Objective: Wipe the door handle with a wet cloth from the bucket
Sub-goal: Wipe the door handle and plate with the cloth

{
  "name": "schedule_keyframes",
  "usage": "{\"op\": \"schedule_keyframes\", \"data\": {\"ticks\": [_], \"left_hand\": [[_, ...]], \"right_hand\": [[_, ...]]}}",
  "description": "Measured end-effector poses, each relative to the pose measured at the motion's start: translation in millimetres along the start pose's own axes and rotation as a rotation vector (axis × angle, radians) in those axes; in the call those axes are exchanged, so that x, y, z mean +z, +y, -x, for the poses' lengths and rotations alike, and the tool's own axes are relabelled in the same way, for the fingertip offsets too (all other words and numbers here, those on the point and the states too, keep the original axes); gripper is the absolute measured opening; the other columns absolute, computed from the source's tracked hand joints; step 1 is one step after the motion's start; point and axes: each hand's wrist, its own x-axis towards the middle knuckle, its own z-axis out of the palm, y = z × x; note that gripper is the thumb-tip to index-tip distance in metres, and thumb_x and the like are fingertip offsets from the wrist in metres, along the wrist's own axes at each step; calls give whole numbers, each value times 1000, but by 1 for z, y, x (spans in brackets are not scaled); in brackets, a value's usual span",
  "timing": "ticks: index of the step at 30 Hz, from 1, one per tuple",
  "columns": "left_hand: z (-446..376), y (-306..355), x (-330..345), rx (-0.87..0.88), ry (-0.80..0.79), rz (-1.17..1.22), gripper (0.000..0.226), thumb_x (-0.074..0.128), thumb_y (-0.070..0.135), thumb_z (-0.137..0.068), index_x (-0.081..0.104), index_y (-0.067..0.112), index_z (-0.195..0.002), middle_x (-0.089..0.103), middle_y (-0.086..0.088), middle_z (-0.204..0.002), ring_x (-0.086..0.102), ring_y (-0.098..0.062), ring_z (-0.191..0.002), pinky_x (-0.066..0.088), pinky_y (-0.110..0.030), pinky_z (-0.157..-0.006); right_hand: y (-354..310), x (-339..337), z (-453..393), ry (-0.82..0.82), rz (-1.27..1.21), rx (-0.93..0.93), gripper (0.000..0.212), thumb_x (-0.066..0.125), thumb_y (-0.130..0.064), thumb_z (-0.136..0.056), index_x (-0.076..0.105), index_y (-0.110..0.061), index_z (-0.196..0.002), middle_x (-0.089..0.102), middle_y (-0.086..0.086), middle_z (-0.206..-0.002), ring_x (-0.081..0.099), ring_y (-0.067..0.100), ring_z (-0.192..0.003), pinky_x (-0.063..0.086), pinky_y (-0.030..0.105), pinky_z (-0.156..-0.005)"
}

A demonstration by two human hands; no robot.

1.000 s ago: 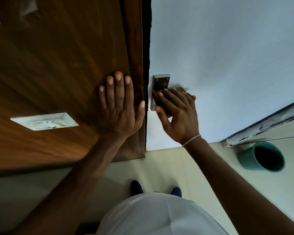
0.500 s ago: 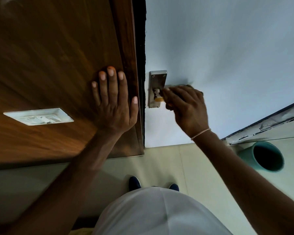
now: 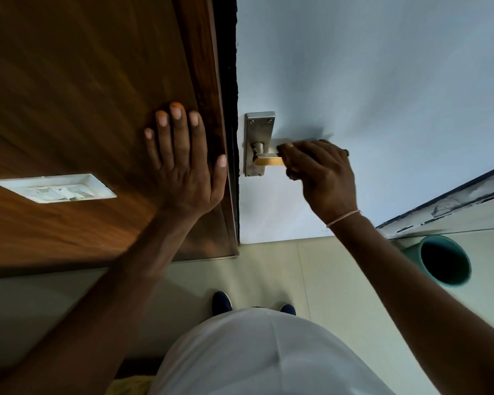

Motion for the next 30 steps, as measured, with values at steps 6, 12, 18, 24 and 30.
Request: {"op": "schedule_keyframes", "data": {"ticks": [6, 12, 18, 24, 30], "left_hand": [[-2, 3, -2, -8, -3, -18, 87, 51, 40, -99, 10, 8, -169, 28, -25, -164, -4, -23, -168, 8, -52, -135], [-1, -2, -6, 23, -36, -19, 87, 50, 39, -100, 8, 9, -170, 27, -24, -165, 6, -30, -168, 6, -50, -136], [-3, 2, -6, 20, -36, -48, 80, 49, 39, -101, 23, 1, -167, 32, -26, -163, 28, -46, -153, 8, -51, -135], [-3, 0, -9, 31, -46, -54, 83, 49, 39, -101, 15, 6, -169, 33, -26, -164, 28, -44, -154, 10, -52, -135], [-6, 4, -11, 6, -58, -69, 77, 51, 39, -100, 31, -1, -162, 36, -28, -162, 31, -45, -153, 12, -52, -135]], "right_hand": [[-36, 26, -10, 42, -33, -30, 31, 71, -8, -104, 78, -17, -133, 78, 7, -124, 72, 35, -115, 54, 49, -98], [-7, 10, -6, -8, -37, -108, 31, 67, -13, -109, 74, -17, -139, 77, 7, -128, 71, 36, -118, 54, 48, -100], [31, -12, 9, -92, 12, -32, 44, 60, -1, -105, 70, -22, -143, 76, -3, -121, 72, 29, -104, 53, 48, -89], [8, -15, 11, 9, 13, 133, 48, 64, 5, -96, 76, -23, -133, 78, -4, -115, 70, 29, -94, 54, 45, -84], [-55, 7, -15, 111, 4, -91, 31, 69, -10, -105, 77, -19, -134, 78, 3, -127, 72, 33, -110, 53, 44, -91]]}}
